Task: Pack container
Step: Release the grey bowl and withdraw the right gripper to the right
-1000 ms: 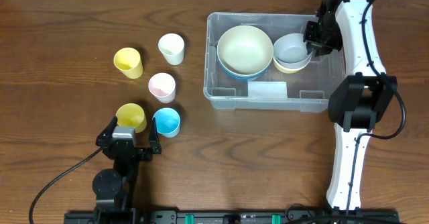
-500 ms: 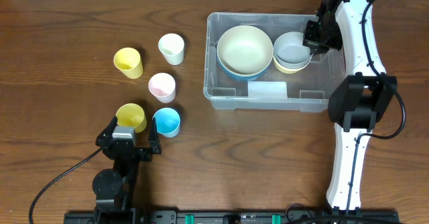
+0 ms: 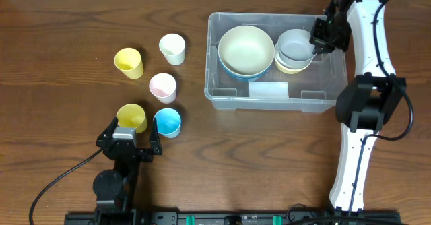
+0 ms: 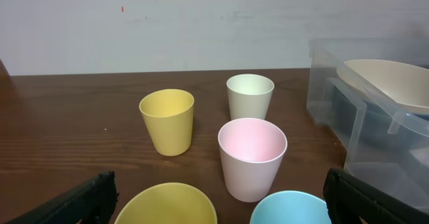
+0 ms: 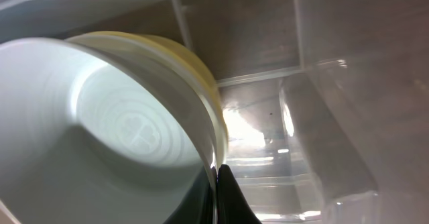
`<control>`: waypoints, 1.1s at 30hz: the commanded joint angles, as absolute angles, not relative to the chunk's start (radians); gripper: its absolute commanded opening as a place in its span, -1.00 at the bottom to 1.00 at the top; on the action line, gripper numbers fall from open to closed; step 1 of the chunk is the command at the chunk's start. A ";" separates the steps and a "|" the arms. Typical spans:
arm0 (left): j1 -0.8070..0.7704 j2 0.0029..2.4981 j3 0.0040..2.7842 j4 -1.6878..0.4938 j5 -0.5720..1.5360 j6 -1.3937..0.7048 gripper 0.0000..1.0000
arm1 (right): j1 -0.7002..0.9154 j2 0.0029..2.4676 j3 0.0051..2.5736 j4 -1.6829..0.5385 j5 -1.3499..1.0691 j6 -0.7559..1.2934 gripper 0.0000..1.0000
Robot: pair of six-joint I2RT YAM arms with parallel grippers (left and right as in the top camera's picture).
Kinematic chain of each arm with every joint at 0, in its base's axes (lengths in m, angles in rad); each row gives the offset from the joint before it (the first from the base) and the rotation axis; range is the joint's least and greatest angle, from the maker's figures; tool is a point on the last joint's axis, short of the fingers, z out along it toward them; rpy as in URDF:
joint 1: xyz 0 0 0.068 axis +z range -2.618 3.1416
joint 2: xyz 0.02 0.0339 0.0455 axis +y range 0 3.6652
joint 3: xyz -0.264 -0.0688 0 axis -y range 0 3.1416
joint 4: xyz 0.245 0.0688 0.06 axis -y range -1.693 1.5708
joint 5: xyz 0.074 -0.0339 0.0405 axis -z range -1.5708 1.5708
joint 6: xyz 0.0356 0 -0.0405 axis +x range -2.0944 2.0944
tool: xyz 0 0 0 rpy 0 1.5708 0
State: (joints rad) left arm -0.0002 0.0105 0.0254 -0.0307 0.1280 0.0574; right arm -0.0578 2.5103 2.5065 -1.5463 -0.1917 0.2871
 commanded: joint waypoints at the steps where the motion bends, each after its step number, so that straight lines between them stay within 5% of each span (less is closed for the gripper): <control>1: 0.006 0.005 0.004 -0.059 0.139 0.071 0.96 | -0.075 2.481 2.505 -1.546 -0.250 0.257 -0.98; 11: 0.006 0.005 0.004 -0.059 0.139 0.071 0.96 | -0.072 2.481 2.505 -1.549 -0.252 0.253 -0.90; 15: 0.006 0.005 0.004 -0.059 0.139 0.071 0.96 | -0.072 2.481 2.505 -1.549 -0.252 0.253 -0.39; 18: 0.006 0.005 0.004 -0.059 0.139 0.071 0.96 | -0.072 2.481 2.505 -1.552 -0.252 0.252 0.32; 20: 0.006 0.005 0.004 -0.059 0.139 0.071 0.96 | -0.072 2.481 2.505 -1.552 -0.252 0.253 0.55; 33: 0.006 0.005 0.004 -0.059 0.139 0.071 0.96 | -0.072 2.386 2.518 -1.505 -0.448 0.163 0.71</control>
